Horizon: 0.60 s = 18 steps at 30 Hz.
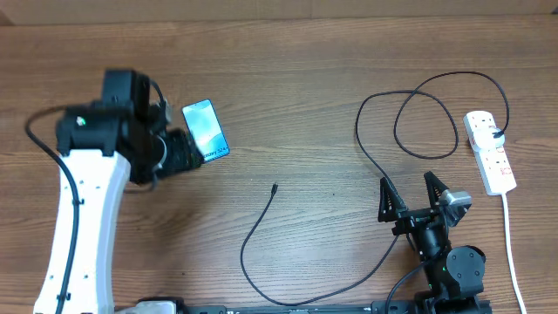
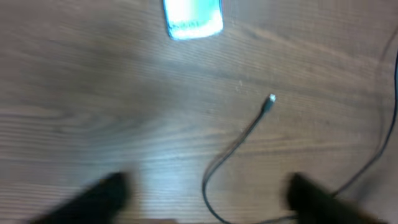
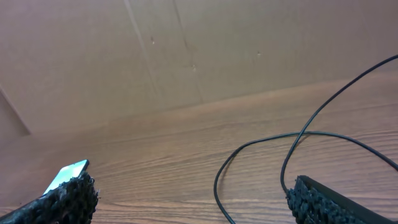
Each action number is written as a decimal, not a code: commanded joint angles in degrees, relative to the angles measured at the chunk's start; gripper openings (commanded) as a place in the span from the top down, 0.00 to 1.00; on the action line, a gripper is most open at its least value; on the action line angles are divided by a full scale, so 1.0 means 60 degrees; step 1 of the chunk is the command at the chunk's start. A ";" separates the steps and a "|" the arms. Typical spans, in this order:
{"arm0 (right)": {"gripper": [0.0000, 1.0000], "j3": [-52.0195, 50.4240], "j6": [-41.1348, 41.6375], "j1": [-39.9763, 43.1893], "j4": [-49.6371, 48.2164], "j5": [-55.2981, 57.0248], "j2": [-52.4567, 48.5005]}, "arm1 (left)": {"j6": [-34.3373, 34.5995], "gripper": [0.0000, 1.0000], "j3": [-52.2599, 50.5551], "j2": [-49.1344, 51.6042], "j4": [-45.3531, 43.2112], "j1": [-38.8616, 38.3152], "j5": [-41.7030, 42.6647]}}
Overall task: Plug charger to phone and switch on socket
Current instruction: 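Move the left gripper forward over the blue phone, then lower the left gripper and grasp the phone's top edge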
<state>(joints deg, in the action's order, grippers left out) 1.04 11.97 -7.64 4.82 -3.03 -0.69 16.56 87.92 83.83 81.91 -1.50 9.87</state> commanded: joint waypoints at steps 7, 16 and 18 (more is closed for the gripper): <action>0.00 -0.0098 -0.0004 -0.0004 -0.0033 -0.0004 0.0087 | 0.0328 0.00 0.1588 0.1501 -0.0448 -0.0390 -0.1530; 0.00 -0.0098 -0.0007 -0.0004 -0.0033 -0.0004 0.0087 | 0.0656 0.00 0.1588 0.3457 -0.1333 -0.0448 -0.1453; 0.00 -0.0098 -0.0004 -0.0004 -0.0033 -0.0004 0.0087 | 0.0787 0.00 0.1588 0.3920 -0.1603 -0.0452 -0.1461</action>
<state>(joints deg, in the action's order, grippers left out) 1.04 11.97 -7.64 4.78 -3.01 -0.69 19.03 96.38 104.29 73.56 -3.79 1.83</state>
